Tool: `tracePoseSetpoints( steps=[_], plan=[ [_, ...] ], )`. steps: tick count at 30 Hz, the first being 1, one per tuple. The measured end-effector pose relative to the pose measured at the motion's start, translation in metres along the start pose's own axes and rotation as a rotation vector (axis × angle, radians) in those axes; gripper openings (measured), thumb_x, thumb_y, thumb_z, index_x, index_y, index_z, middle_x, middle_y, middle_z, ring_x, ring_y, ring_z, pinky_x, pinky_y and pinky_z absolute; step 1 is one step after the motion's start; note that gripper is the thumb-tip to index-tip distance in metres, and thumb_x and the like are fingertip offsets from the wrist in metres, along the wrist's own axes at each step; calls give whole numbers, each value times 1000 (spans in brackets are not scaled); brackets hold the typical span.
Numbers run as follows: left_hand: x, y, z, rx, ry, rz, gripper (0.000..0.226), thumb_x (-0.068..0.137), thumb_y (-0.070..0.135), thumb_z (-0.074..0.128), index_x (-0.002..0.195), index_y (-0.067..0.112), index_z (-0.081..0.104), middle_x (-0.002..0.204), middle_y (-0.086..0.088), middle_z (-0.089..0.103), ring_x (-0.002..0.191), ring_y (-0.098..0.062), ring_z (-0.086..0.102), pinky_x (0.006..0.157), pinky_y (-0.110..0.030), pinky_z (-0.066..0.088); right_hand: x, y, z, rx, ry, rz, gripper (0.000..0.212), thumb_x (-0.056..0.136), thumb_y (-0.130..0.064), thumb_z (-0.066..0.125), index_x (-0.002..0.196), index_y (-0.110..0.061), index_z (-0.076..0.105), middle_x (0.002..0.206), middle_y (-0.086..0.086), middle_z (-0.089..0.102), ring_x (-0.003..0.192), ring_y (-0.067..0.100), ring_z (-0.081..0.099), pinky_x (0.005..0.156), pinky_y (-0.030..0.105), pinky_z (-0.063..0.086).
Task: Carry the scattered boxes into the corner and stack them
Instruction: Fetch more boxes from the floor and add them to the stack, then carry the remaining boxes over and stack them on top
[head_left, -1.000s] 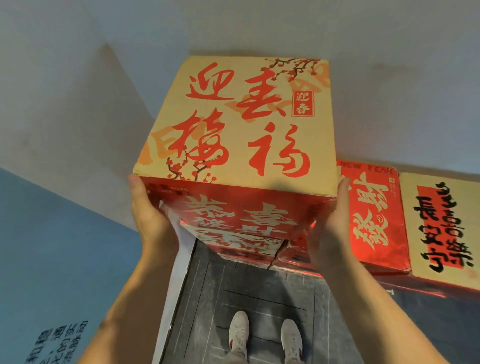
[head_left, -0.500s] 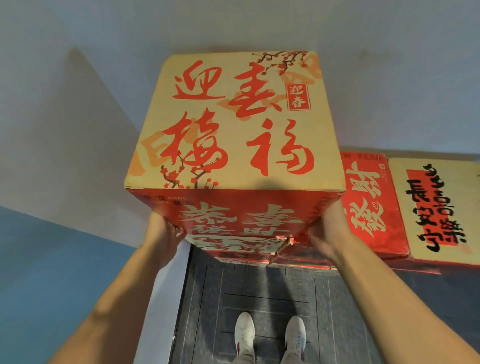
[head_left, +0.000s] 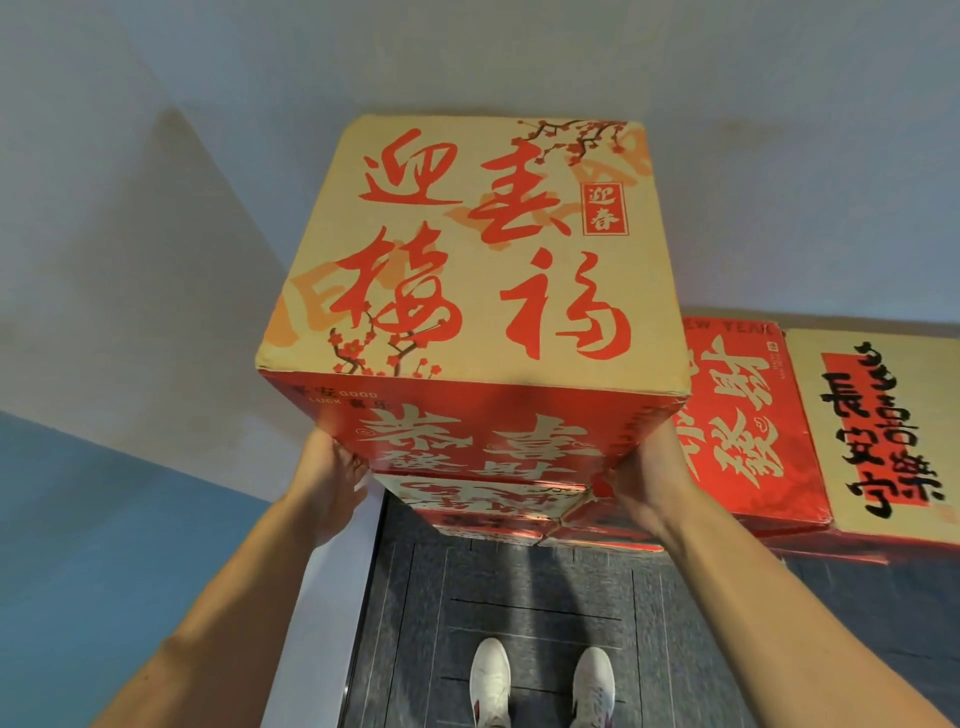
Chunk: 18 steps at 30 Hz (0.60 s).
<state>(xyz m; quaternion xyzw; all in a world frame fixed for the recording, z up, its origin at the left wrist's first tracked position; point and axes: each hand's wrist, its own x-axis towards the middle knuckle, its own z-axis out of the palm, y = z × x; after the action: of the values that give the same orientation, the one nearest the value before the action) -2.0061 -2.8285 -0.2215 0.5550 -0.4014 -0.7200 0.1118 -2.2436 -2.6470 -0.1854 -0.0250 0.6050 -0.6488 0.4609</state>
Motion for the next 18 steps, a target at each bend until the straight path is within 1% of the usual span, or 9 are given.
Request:
tracePoseSetpoints(
  steps=[2,5,8,10,11,13,15,16,18],
  plan=[
    [-4,2,0,5,-31,-3,91,84,89,25,153,34,46,169,4,36,160,-22,23,129,-59,2,1,-1,-3,27,-1,5,46,113,-41,29,100,-22,69,89,-4,81,79,8,76,74,33,53],
    [-9,0,3,-42,-62,17,67,98,79,17,133,40,59,157,10,47,158,-19,27,129,-57,-1,1,0,1,44,-13,7,48,113,-41,29,96,-21,70,87,-5,81,76,7,76,75,34,52],
    [-13,0,6,-66,-59,36,61,101,75,14,115,43,64,161,8,47,157,-18,28,129,-55,-4,1,2,4,35,-6,5,47,112,-40,31,95,-21,70,85,-6,81,76,8,76,75,34,53],
    [-15,2,6,-86,-15,74,56,104,70,19,113,41,66,153,12,54,155,-18,32,130,-55,-4,-2,-2,2,30,-10,-11,43,113,-37,32,97,-21,69,84,-5,80,78,10,76,74,34,54],
    [-14,4,4,-106,18,114,52,107,64,23,116,38,67,143,15,61,152,-18,38,130,-55,0,-3,-5,1,21,-23,-23,42,113,-35,31,99,-21,68,83,-6,80,76,9,76,71,32,56],
    [-15,11,2,-189,62,253,48,112,48,28,130,27,66,132,9,72,140,-20,55,128,-54,24,-7,-16,0,10,-14,-73,45,115,-32,28,98,-22,68,79,-8,79,72,6,75,62,24,57],
    [-22,24,4,-299,57,385,48,113,43,28,141,22,60,134,0,73,130,-22,65,111,-46,48,-11,-27,4,41,-29,-114,54,116,-32,26,90,-26,74,77,-9,79,69,3,74,57,18,56],
    [-26,30,7,-307,52,436,48,114,44,27,141,23,60,134,-1,73,128,-23,67,105,-43,52,-14,-31,7,40,-28,-135,56,116,-32,27,88,-27,76,77,-9,79,70,3,74,59,19,56],
    [-34,39,11,-271,55,503,46,114,44,27,134,26,64,131,0,74,124,-21,69,104,-44,53,-19,-37,15,10,-16,-163,54,115,-36,31,89,-30,78,81,-10,79,74,3,75,70,29,54]
  ],
)
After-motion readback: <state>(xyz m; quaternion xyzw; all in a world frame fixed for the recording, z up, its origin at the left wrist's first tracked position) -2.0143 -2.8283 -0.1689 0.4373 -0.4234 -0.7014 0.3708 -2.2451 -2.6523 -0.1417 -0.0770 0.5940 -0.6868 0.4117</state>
